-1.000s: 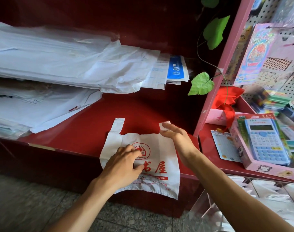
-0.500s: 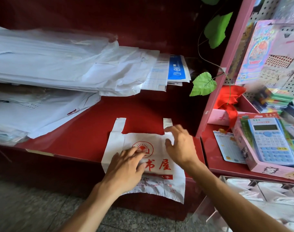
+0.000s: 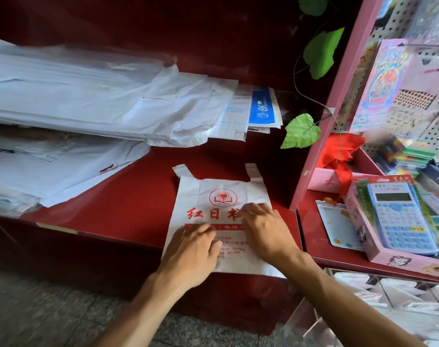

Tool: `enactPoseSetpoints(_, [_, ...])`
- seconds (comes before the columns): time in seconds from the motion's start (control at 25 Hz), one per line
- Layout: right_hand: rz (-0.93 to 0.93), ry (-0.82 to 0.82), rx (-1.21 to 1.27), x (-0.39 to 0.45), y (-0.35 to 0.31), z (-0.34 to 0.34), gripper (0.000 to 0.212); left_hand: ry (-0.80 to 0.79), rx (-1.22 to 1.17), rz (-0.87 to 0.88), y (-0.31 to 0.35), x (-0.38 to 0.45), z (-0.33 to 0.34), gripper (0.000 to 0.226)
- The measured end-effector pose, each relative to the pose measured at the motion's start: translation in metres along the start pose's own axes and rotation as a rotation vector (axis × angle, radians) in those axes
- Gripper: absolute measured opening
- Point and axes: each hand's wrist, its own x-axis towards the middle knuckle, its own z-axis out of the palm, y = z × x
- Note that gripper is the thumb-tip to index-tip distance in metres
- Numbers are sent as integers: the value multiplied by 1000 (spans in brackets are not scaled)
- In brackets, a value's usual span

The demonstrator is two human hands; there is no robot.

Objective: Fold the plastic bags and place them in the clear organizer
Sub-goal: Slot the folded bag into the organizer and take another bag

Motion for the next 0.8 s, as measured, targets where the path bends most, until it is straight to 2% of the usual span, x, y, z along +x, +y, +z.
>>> enactPoseSetpoints(0.08, [-92,-3,99,-1,-12,5,48,-64,6,-51,-3,2,8,91])
enactPoseSetpoints(0.12, [-103,-81,144,-2,-19,9,60,-86,9,-70,-4,3,11,95])
enactPoseSetpoints(0.24, [-14,-304,166,-10,-29,18,100,-188,-56,-78,-8,4,14,94])
enactPoseSetpoints(0.36, [69,-355,117,-13,-15,14,102,-303,-62,-32,-30,-1,8,110])
enactPoseSetpoints(0.44, [117,-369,81,-17,-1,11,102,-317,32,-2,-47,-7,3,116])
enactPoseSetpoints(0.56, [97,-432,9,-27,8,4,110,-228,88,47,-67,-17,3,95])
enactPoseSetpoints(0.68, [-14,-486,-45,-34,13,-2,113,-131,-160,84,-77,-22,-2,72])
enactPoseSetpoints(0.76, [-60,-394,49,-35,19,-4,99,-62,-374,22,-82,-25,-11,47])
enactPoseSetpoints(0.8, [-40,-307,196,-37,22,-7,82,-34,-449,-24,-84,-27,-16,32])
